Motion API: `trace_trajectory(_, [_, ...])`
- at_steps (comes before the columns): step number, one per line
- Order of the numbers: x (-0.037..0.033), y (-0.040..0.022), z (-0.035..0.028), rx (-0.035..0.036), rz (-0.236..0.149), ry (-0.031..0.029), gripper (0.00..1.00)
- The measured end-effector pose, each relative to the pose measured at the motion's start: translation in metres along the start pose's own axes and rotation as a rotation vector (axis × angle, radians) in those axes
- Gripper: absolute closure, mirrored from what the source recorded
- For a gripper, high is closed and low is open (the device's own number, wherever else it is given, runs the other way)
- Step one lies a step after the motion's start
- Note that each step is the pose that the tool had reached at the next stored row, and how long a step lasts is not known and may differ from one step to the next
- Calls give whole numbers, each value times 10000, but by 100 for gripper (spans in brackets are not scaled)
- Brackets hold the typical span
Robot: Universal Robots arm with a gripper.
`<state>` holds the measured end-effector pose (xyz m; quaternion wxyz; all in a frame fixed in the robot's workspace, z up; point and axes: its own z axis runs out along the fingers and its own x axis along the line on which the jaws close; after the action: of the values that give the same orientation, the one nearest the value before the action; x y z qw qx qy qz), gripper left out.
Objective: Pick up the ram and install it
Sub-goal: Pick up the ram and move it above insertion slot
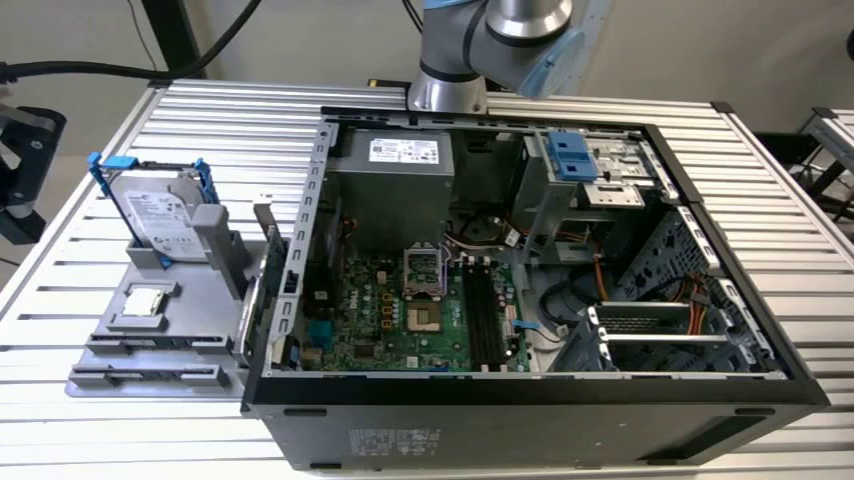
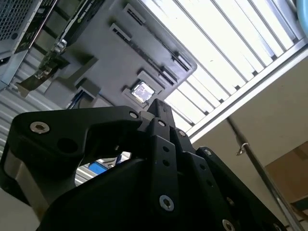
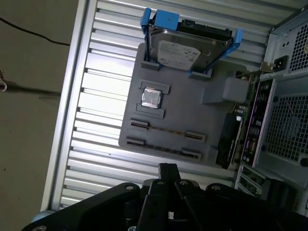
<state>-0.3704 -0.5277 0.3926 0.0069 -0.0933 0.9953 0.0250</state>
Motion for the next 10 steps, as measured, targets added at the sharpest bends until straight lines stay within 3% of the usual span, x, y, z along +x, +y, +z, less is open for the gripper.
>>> trace_trajectory(10, [0,0,0,-11,-541,33,100])
